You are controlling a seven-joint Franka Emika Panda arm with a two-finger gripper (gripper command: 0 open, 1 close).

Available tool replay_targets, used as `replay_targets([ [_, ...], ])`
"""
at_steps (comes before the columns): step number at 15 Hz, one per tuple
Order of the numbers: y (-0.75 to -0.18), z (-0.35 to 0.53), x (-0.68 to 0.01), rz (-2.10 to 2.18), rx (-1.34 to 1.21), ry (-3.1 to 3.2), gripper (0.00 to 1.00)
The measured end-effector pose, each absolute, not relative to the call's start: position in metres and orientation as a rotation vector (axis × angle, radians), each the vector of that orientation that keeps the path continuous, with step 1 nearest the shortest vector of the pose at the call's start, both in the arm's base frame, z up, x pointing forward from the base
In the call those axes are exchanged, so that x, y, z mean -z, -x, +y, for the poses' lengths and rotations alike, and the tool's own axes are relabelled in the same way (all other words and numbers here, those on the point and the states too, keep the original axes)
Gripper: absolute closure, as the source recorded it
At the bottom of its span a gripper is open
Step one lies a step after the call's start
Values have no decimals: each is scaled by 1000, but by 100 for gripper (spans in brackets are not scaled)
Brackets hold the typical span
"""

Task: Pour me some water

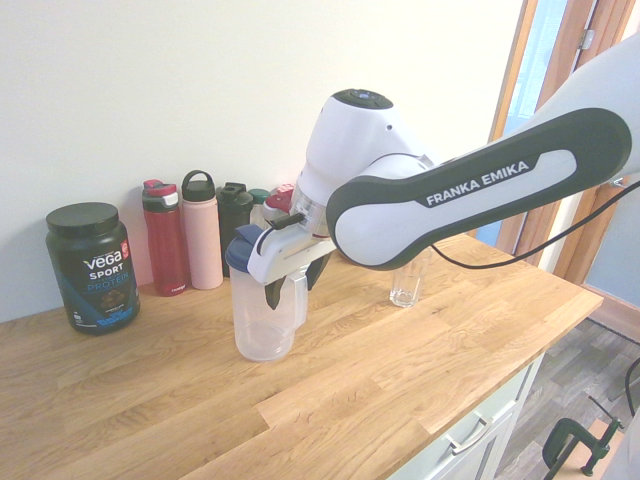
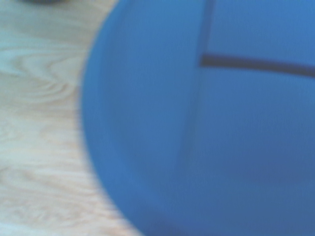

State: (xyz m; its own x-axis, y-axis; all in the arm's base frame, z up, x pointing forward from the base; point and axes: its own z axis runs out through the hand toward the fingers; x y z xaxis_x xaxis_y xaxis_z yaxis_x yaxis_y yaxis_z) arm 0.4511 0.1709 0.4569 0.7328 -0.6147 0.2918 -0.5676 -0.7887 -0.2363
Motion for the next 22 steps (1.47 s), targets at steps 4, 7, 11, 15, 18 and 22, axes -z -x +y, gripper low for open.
replay_targets([
  [4, -458, 165, -452, 969, 532, 2793, 100],
  [7, -460, 167, -452, 961, 528, 2794, 100],
  [11, -461, 167, -451, 958, 524, 2797, 100],
  [15, -462, 163, -452, 957, 525, 2800, 100],
  [18, -456, 157, -458, 954, 521, 2817, 100],
  [22, -425, 157, -485, 955, 536, 2822, 100],
])
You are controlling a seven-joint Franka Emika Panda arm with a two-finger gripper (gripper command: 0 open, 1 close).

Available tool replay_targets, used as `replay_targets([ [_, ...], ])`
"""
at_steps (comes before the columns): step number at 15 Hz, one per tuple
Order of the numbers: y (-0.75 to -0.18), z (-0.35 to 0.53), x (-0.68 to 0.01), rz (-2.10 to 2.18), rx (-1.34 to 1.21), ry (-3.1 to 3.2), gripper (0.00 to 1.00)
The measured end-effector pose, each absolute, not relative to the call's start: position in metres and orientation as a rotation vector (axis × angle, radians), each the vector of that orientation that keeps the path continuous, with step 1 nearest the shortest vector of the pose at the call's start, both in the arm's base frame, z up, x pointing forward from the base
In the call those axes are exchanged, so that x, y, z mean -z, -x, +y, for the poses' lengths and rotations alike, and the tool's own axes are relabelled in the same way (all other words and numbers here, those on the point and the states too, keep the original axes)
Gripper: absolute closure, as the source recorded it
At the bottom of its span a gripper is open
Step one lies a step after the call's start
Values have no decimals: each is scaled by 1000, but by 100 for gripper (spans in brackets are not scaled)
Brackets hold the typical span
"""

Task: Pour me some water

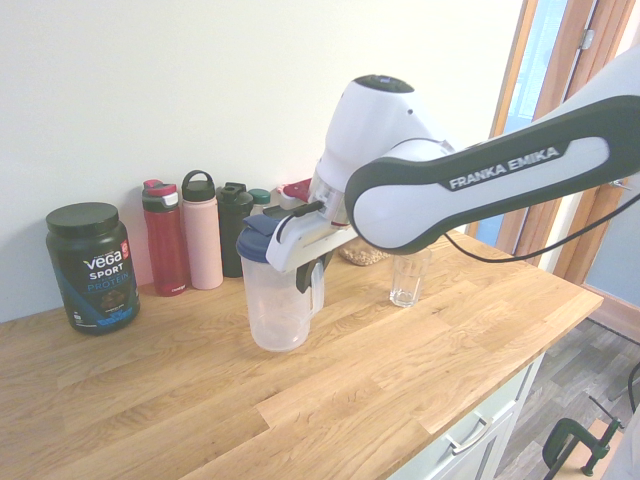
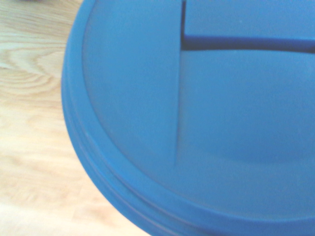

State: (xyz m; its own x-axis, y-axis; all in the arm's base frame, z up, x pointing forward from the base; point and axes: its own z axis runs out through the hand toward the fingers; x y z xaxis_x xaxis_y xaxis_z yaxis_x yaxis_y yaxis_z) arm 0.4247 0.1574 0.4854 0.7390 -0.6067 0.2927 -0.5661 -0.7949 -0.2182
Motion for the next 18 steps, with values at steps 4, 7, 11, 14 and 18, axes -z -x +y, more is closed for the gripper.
replay_targets([
  [4, -373, 137, -518, 873, 475, 2868, 100],
  [7, -327, 96, -536, 792, 431, 2896, 100],
  [11, -281, 35, -538, 723, 372, 2873, 100],
  [14, -264, -29, -538, 693, 333, 2850, 100],
  [18, -243, -104, -534, 696, 316, 2842, 100],
])
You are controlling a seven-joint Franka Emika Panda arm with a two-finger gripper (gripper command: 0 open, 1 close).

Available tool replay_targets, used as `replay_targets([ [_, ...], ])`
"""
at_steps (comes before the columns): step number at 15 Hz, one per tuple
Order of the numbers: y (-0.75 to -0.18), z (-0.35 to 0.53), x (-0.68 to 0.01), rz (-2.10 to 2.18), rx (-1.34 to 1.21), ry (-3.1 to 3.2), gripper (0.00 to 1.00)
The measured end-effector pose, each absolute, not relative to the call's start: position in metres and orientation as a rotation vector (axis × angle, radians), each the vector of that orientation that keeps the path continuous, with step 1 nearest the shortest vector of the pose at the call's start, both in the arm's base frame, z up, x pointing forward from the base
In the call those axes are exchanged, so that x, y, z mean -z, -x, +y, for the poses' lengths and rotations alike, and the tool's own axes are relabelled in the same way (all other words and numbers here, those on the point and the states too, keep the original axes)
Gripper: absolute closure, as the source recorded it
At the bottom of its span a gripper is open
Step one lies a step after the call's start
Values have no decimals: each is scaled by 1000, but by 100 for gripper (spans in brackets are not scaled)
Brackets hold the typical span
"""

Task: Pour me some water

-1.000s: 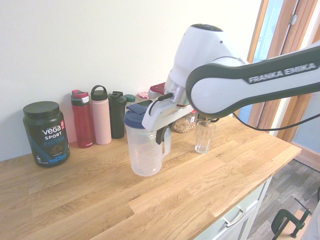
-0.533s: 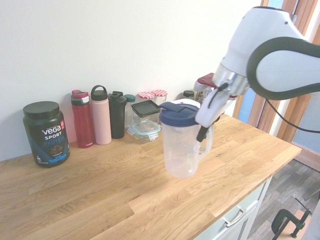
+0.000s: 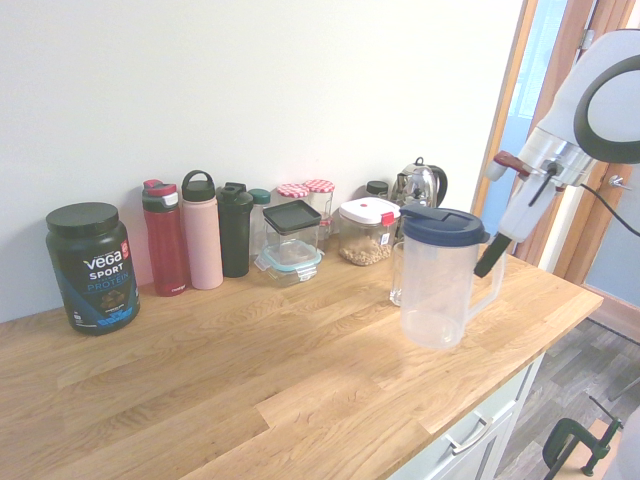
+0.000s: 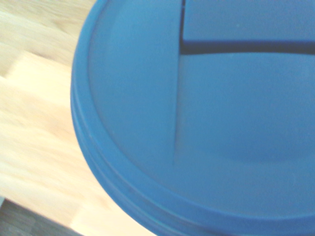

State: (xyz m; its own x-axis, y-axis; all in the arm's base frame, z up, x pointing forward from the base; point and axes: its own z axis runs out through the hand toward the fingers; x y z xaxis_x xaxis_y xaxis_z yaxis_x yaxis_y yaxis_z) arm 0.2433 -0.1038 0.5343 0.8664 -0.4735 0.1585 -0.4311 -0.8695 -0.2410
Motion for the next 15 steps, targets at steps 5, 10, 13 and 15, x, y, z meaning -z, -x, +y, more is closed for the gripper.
replay_targets([
  [5, -214, -196, -545, 700, 307, 2820, 100],
  [10, -256, -253, -546, 694, 216, 2880, 100],
  [13, -276, -273, -548, 461, 171, 3009, 100],
  [15, -295, -274, -557, 349, 130, 3104, 100],
])
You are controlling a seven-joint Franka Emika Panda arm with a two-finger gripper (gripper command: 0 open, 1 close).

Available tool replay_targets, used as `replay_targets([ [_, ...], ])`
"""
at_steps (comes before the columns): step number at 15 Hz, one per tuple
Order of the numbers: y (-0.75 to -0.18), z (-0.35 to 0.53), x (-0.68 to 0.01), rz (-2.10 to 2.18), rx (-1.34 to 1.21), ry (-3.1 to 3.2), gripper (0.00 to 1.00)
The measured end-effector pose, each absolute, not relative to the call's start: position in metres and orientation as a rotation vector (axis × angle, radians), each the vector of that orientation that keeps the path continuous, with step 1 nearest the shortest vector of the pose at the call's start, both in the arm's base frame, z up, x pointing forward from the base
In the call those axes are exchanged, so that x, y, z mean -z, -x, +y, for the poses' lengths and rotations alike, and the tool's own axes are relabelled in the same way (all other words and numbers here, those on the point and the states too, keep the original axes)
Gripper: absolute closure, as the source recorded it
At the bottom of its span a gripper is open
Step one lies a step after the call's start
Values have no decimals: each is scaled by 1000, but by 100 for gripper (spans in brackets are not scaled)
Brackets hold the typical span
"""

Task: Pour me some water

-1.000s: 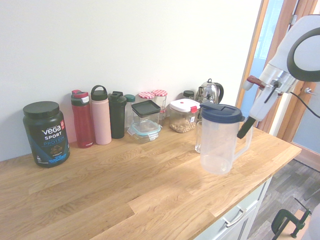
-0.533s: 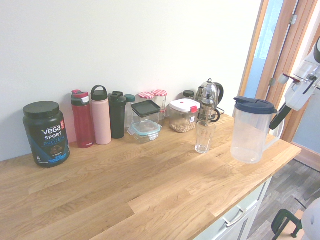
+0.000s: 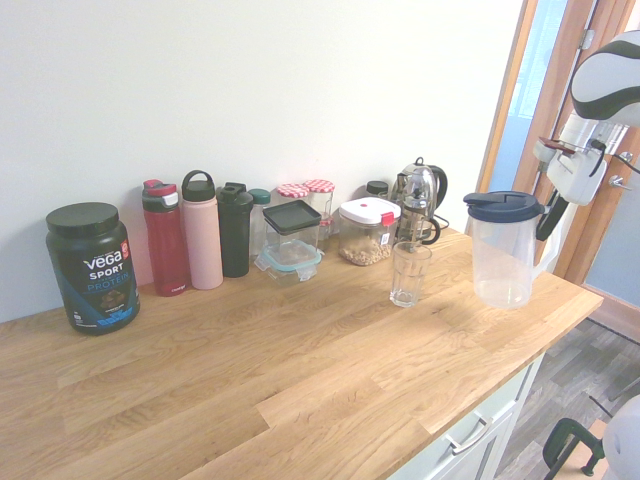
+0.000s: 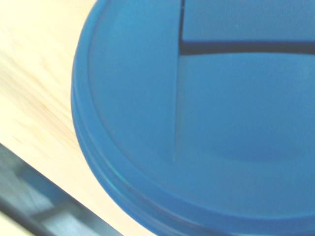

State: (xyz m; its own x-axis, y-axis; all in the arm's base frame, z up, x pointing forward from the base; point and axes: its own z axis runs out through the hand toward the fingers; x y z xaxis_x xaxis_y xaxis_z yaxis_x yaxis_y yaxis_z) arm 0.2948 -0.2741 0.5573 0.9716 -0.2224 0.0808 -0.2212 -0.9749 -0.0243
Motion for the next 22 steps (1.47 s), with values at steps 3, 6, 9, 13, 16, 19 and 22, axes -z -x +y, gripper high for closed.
replay_targets([
  [3, -334, -262, -567, 233, -25, 3270, 100],
  [6, -377, -238, -570, 160, -214, 3421, 100],
  [9, -404, -199, -588, 120, -316, 3551, 100],
  [13, -441, -166, -578, 89, -549, 3645, 100],
  [16, -467, -163, -557, 94, -673, 3669, 100],
  [19, -476, -160, -548, 69, -782, 3690, 100],
  [22, -481, -152, -544, 37, -858, 3711, 100],
])
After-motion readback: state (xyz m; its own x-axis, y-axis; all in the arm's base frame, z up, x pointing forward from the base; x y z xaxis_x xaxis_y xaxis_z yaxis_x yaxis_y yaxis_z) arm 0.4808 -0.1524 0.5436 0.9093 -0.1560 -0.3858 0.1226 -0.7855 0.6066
